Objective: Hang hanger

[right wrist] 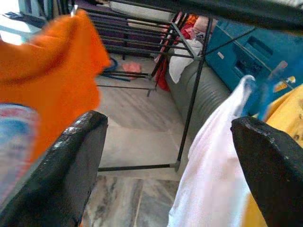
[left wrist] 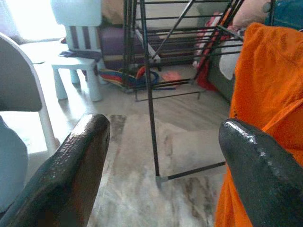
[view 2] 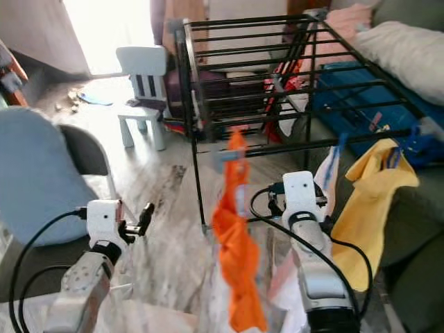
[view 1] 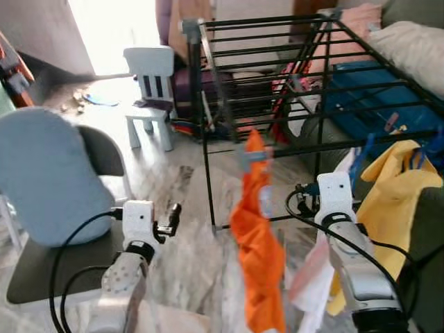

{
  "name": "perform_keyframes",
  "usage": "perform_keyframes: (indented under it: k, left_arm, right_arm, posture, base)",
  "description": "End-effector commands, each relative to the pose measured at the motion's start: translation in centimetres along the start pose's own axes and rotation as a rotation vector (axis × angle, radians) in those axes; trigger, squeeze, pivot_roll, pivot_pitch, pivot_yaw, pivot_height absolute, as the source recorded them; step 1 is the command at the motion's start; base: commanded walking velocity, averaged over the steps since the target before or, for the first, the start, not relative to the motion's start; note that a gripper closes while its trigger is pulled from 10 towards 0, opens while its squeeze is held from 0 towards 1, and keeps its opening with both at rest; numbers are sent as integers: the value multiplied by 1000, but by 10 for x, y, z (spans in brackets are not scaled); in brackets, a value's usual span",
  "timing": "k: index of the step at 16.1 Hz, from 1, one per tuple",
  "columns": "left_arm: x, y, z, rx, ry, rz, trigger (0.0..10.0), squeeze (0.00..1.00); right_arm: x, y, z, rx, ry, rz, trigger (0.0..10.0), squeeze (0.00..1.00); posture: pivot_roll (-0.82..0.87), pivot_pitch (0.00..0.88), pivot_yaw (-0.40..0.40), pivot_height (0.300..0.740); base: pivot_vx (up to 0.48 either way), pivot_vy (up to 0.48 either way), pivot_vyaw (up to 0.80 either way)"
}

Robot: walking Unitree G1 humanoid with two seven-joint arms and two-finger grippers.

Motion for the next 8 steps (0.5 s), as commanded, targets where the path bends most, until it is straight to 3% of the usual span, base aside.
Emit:
perform_keyframes:
  k: [1, 2, 8]
  left_arm:
    - [5, 1, -2, -4, -16, -1, 10000, 0]
    - [6, 0, -2, -5, -17, 1, 10000, 0]
    - [5, -1, -2, -6, -6, 26, 10000, 0]
  right_arm:
    - [4, 4, -2, 10, -19, 3, 10000, 624]
    - [4, 4, -2, 9, -20, 3, 10000, 624]
    - [1, -4, -1, -18, -8, -2, 10000, 545]
  posture:
    - [-200, 0, 43, 740]
    - [-200, 0, 44, 740]
    - [-201, 0, 40, 740]
  base:
    - [0, -307, 0]
    - [0, -304, 0]
    - [0, 0, 0]
Point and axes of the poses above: a point about 5 cm out from each wrist's last joint towards the gripper, its own z axis pointing back from the gripper into the wrist, its own y axis along the axis of the wrist's last joint, x = y × z, the point moved 6 cm from there along -z, pointing out of the wrist towards the gripper, and after that the axes turned 1 degree about -z, right-handed, at the moved point
